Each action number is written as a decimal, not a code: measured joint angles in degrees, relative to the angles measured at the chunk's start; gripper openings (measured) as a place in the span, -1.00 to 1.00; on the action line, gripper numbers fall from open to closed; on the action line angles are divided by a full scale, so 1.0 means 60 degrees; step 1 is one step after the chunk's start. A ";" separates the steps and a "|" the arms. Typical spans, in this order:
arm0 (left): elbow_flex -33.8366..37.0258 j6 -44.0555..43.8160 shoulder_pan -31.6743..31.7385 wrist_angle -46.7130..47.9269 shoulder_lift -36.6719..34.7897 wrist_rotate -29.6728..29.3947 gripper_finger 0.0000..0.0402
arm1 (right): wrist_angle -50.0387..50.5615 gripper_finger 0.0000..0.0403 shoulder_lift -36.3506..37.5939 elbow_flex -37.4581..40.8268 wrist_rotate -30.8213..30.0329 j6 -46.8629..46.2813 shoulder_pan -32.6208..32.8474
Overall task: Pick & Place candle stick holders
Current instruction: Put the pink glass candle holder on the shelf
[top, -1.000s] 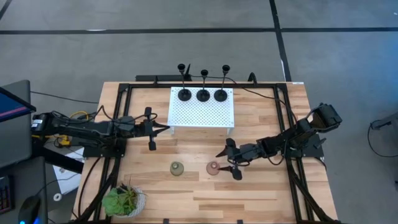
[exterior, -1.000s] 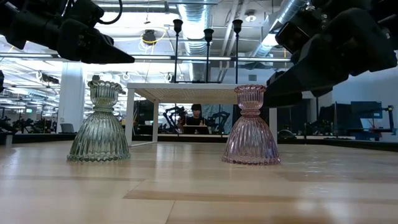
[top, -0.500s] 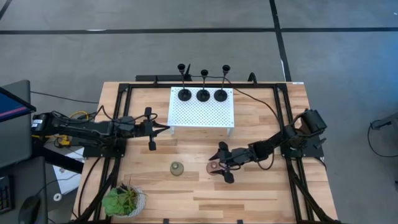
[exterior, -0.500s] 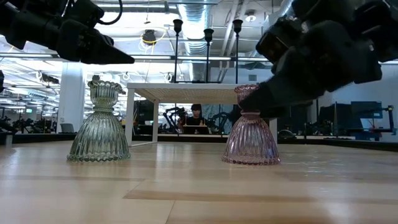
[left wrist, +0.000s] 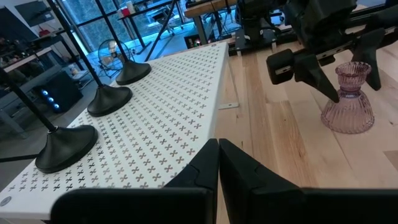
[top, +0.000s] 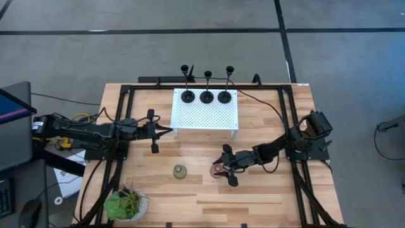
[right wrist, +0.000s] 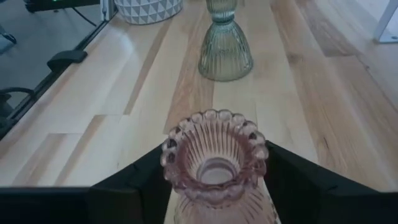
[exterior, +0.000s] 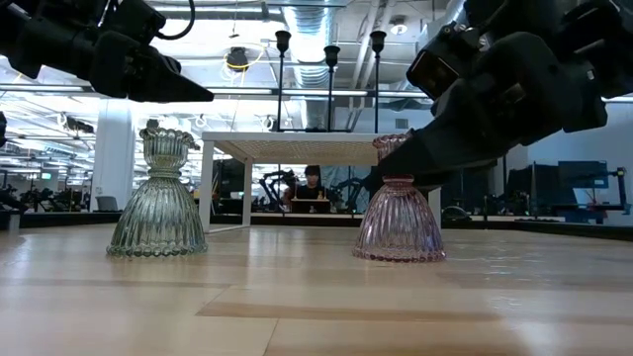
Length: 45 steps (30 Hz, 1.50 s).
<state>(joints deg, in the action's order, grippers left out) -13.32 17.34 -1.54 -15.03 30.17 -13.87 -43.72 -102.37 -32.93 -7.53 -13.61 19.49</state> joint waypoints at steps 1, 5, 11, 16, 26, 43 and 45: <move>0.0000 0.0000 0.0000 0.0000 0.0000 0.0000 -0.94 | -0.0005 0.05 0.0000 0.0000 0.0001 0.0000 0.0000; 0.0000 -0.0002 0.0000 0.0000 0.0000 0.0000 -0.94 | -0.0004 -0.14 0.0000 0.0000 0.0011 0.0004 0.0000; 0.0000 -0.0004 0.0000 0.0000 0.0000 0.0000 -0.94 | -0.0011 -0.37 0.0000 0.0000 0.0025 0.0007 -0.0007; 0.0000 -0.0004 0.0000 0.0000 0.0000 0.0000 -0.94 | -0.0027 -0.35 0.0018 0.0000 0.0029 0.0001 -0.0004; 0.0000 -0.0004 0.0000 0.0000 0.0000 -0.0001 -0.94 | 0.0035 -0.39 0.1256 -0.0142 0.0288 0.0007 -0.0329; 0.0000 -0.0004 0.0000 0.0000 0.0000 -0.0002 -0.94 | 0.5766 -0.36 0.3646 -0.3288 0.0244 0.1106 -0.2285; 0.0000 -0.0004 0.0000 0.0002 0.0000 0.0000 -0.94 | 0.6177 -0.40 0.3645 -0.3506 0.0234 0.1140 -0.2636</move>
<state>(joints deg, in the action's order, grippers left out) -13.32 17.32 -1.54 -15.01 30.17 -13.87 -6.66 -80.50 -53.96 -6.12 -6.76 3.67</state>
